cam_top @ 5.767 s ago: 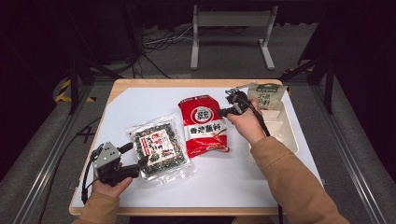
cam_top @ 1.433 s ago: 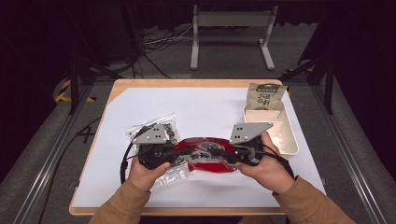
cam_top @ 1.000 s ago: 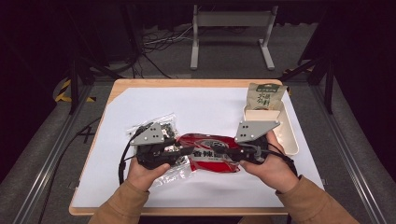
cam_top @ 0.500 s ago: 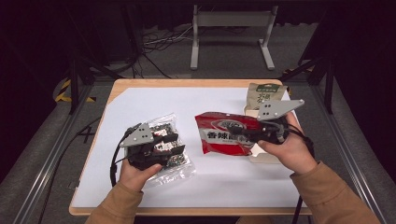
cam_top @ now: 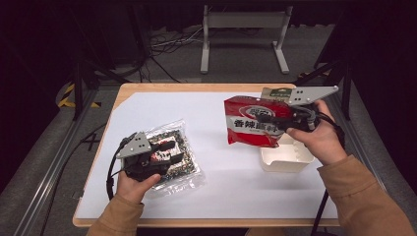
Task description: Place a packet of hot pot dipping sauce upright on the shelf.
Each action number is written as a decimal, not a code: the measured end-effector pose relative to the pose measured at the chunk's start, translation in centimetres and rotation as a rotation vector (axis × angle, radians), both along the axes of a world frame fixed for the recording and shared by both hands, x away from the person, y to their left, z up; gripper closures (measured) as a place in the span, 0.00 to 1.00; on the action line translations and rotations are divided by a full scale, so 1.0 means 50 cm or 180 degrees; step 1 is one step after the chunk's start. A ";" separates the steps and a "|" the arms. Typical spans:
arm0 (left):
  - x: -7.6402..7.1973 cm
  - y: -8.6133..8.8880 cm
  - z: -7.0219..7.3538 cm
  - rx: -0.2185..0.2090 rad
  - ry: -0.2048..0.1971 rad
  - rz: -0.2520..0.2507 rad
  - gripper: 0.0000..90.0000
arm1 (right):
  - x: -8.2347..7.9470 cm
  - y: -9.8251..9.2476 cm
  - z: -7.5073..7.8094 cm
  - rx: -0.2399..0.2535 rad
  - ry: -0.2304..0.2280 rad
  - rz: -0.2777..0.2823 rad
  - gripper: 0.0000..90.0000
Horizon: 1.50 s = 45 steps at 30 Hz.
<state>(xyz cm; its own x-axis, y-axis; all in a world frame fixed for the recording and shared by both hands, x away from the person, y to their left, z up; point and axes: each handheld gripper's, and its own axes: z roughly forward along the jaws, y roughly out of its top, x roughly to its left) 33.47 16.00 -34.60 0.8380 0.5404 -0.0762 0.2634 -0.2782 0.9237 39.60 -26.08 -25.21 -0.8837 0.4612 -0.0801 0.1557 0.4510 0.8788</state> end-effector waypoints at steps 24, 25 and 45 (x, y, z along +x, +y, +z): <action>0.008 0.037 -0.013 -0.0034 -0.0003 0.0287 0.48 | 0.094 -0.124 -0.011 -0.0040 -0.0048 -0.0303 1.00; 0.008 0.039 -0.013 -0.0029 -0.0011 0.0295 0.48 | 0.099 -0.131 -0.013 -0.0045 -0.0051 -0.0319 1.00; 0.010 0.039 -0.018 -0.0040 0.0016 0.0314 0.48 | 0.147 -0.165 -0.043 -0.0245 -0.0057 -0.0563 1.00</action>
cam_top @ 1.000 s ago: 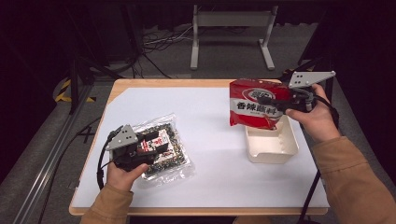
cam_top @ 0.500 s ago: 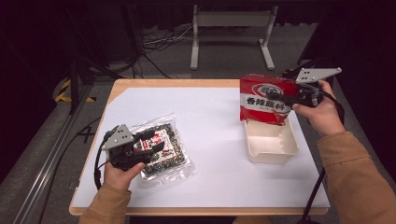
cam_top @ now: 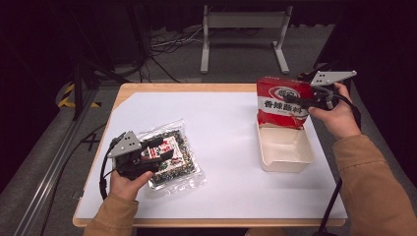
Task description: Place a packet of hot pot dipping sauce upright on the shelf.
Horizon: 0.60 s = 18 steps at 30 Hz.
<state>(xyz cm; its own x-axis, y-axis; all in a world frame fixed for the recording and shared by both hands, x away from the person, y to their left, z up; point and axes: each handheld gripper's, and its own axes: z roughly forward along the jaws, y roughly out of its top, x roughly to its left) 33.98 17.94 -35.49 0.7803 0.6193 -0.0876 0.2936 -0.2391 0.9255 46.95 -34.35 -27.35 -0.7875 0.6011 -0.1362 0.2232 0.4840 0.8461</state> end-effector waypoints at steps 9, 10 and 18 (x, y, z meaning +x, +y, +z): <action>0.001 0.001 -0.002 -0.0012 0.0034 -0.0005 0.48 | 0.023 0.009 -0.020 -0.0107 0.0017 0.0010 1.00; 0.002 0.001 -0.003 0.0002 0.0025 -0.0010 0.48 | 0.026 0.010 -0.023 -0.0113 0.0016 0.0010 1.00; 0.003 0.002 -0.004 0.0000 0.0029 -0.0006 0.48 | 0.039 0.015 -0.048 -0.0119 0.0056 0.0026 1.00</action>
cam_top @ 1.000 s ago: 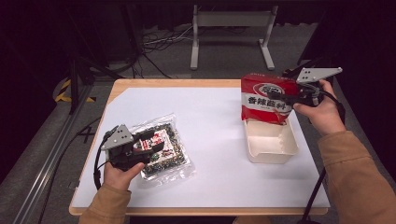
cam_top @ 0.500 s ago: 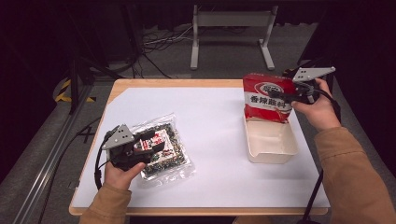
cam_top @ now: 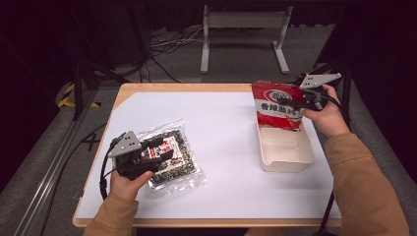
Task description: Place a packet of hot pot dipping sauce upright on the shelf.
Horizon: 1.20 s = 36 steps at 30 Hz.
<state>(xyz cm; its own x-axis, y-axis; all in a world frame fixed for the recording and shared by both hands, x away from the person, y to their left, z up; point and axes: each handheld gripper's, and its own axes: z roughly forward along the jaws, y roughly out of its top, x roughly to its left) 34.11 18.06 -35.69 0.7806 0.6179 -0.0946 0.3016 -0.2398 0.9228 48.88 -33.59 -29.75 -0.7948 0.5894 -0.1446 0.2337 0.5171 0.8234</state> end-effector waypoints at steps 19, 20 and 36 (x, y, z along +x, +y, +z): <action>-0.003 0.002 0.000 -0.0024 0.0023 0.0011 0.48 | -0.003 -0.024 -0.045 0.0197 0.0131 -0.0052 0.95; -0.003 0.002 0.000 -0.0024 0.0022 0.0012 0.48 | -0.004 -0.027 -0.047 0.0190 0.0134 -0.0069 0.94; -0.003 0.000 0.000 -0.0002 0.0001 -0.0002 0.48 | -0.046 -0.085 -0.080 -0.0141 0.0314 -0.0330 0.86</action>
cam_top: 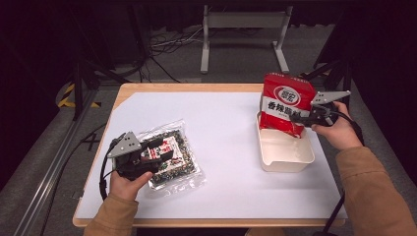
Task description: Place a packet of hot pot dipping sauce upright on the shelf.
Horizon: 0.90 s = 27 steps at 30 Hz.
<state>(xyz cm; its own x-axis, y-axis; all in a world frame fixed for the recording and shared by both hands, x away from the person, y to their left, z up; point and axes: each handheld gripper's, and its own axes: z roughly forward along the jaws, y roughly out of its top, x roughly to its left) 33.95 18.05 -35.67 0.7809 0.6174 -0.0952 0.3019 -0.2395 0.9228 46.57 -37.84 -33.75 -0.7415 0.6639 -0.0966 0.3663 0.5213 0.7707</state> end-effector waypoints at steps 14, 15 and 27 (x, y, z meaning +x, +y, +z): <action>0.000 0.002 -0.001 -0.0025 0.0021 0.0009 0.48 | 0.000 0.025 -0.005 -0.0315 0.0083 0.0183 0.78; 0.000 0.003 -0.002 -0.0030 0.0028 0.0008 0.48 | -0.004 0.020 -0.009 -0.0326 0.0129 0.0160 0.76; 0.001 -0.002 -0.002 -0.0004 0.0008 -0.0003 0.48 | -0.016 0.025 -0.009 -0.0698 0.0231 0.0172 0.86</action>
